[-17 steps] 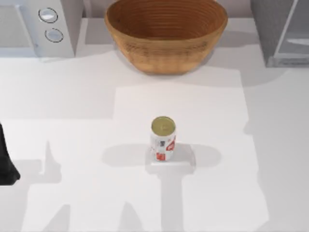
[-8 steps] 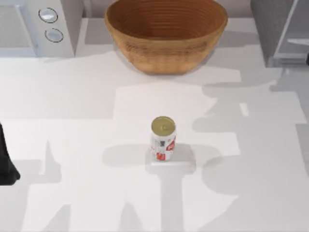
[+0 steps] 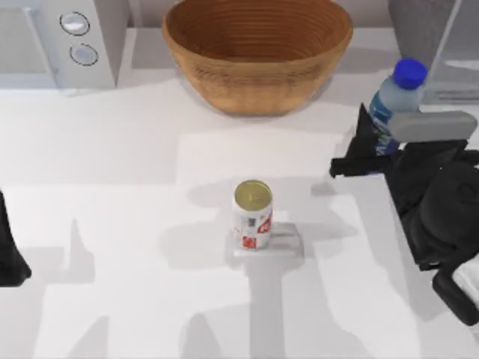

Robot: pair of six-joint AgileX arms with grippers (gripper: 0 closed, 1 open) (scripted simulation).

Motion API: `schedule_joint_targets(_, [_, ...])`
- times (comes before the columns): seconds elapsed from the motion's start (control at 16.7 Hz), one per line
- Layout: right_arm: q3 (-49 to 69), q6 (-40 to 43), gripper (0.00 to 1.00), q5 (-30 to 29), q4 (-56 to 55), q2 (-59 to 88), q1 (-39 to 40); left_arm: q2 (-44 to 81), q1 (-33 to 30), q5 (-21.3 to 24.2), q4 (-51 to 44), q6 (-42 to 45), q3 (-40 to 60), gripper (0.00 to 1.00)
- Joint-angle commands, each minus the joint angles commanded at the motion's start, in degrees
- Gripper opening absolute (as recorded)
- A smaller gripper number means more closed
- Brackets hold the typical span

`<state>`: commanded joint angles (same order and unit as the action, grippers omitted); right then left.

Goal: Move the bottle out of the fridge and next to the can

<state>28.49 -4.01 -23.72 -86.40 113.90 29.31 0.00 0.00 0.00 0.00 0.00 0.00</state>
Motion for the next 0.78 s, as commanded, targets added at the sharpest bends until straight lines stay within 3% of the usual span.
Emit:
schedule_joint_targets(0.24, [-5.5,2.3,0.0,-13.0,-6.0,1.0,9.8,0.0,0.0,0.0,0.0,0.0,0.0,1.0])
schedule_joint_targets(0.42, [-8.3,4.0,0.0,-19.2,-8.9,1.5,13.4,0.0,0.0,0.0,0.0,0.0,0.0,1.0])
schedule_joint_targets(0.78, [-9.0,4.4,0.0,-20.9,-9.6,1.5,14.2,0.0,0.0,0.0,0.0,0.0,0.0,1.0])
